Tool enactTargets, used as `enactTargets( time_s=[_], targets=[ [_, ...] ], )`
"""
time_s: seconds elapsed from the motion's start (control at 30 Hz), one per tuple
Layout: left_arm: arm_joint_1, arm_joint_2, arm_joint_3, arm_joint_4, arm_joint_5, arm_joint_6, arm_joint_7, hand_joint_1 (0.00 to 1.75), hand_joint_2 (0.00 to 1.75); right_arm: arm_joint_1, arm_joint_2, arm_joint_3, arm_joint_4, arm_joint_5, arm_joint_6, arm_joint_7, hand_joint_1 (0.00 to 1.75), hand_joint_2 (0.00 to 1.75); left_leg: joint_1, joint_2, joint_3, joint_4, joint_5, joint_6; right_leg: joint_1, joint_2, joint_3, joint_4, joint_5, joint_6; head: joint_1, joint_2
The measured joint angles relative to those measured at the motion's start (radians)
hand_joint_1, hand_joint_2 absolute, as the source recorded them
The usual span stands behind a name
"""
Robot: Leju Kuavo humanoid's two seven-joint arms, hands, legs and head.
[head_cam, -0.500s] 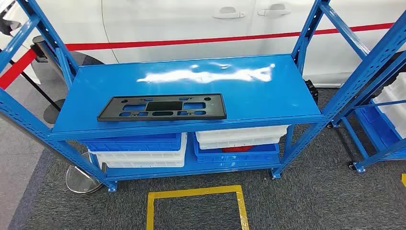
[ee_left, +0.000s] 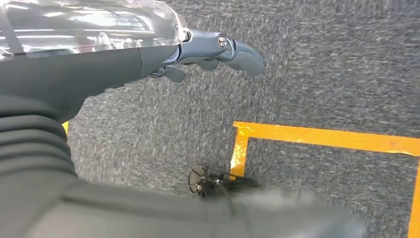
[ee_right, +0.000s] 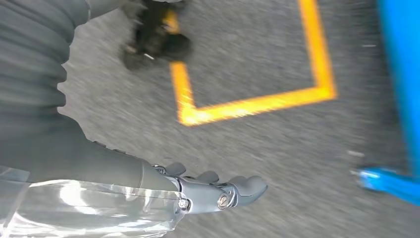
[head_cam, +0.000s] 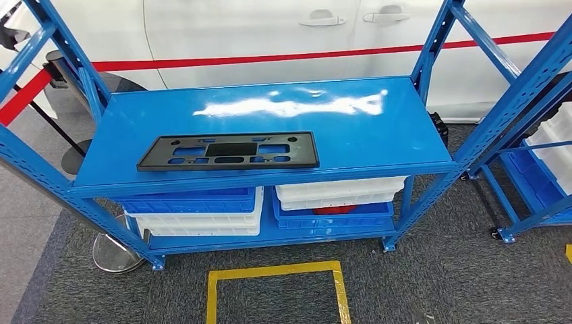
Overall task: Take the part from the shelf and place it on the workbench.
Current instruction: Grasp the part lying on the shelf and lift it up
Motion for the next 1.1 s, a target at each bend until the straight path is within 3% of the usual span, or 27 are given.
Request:
enactTargets(
  time_s=[0.57,0.7,0.77,0.83,0.87,0.9,0.93,1.03,1.1],
  targets=[
    [-0.027,-0.034,0.199,0.027,-0.169,0.048,-0.086,0.0,0.0,0.024,-0.016,0.22,-0.524,0.123,-0.141,-0.143,0.0,1.75,-0.002,0.0,-0.001,0.003,-0.001,0.002,-0.004,0.0,0.0,-0.002,0.002,0.003,0.0,0.0],
    [-0.036,-0.04,0.252,0.03,-0.208,0.062,-0.102,0.0,0.0,0.017,-0.028,0.3,-0.649,0.154,-0.166,-0.166,0.0,1.75,-0.005,0.002,0.006,-0.018,0.009,0.029,-0.009,-0.002,0.006,-0.015,0.008,0.019,-0.001,0.0],
    [-0.04,-0.049,0.28,0.034,-0.229,0.068,-0.112,0.0,0.0,0.008,-0.038,0.346,-0.71,0.167,-0.172,-0.174,0.0,1.75,0.003,0.005,0.024,-0.055,0.028,0.041,-0.005,-0.001,-0.011,0.026,-0.02,0.022,0.002,0.0],
    [-0.043,-0.057,0.308,0.039,-0.248,0.073,-0.122,0.0,0.0,0.0,-0.048,0.393,-0.759,0.175,-0.174,-0.177,0.0,1.75,0.008,0.007,0.031,-0.071,0.036,0.045,-0.007,0.0,-0.069,0.141,-0.079,0.024,0.004,0.0],
    [-0.045,-0.06,0.323,0.041,-0.257,0.077,-0.126,0.0,0.0,-0.002,-0.052,0.413,-0.779,0.177,-0.174,-0.178,0.0,1.75,0.009,0.006,0.03,-0.071,0.036,0.044,-0.009,0.0,-0.1,0.198,-0.099,0.027,0.005,0.0],
    [-0.046,-0.063,0.337,0.044,-0.265,0.08,-0.13,0.0,0.0,-0.004,-0.057,0.433,-0.8,0.178,-0.172,-0.179,0.0,1.75,0.01,0.004,0.03,-0.068,0.034,0.041,-0.013,0.0,-0.121,0.231,-0.101,0.032,0.005,0.0],
    [-0.046,-0.066,0.35,0.046,-0.273,0.083,-0.134,0.0,0.0,-0.006,-0.061,0.452,-0.818,0.179,-0.168,-0.18,0.0,1.75,0.012,0.003,0.03,-0.064,0.03,0.037,-0.016,0.0,-0.126,0.23,-0.084,0.037,0.005,0.0],
    [-0.049,-0.073,0.391,0.05,-0.3,0.09,-0.148,0.0,0.0,-0.026,-0.067,0.516,-0.871,0.182,-0.149,-0.178,0.0,1.75,0.02,-0.001,0.025,-0.031,0.007,0.01,-0.027,0.001,-0.064,0.075,0.014,0.051,0.006,0.0],
    [-0.054,-0.077,0.419,0.051,-0.317,0.097,-0.159,0.0,0.0,-0.039,-0.068,0.566,-0.904,0.196,-0.143,-0.175,0.0,1.75,0.019,-0.002,0.013,-0.007,-0.008,-0.008,-0.027,0.007,-0.045,0.023,0.027,0.038,0.007,0.0]
  ],
)
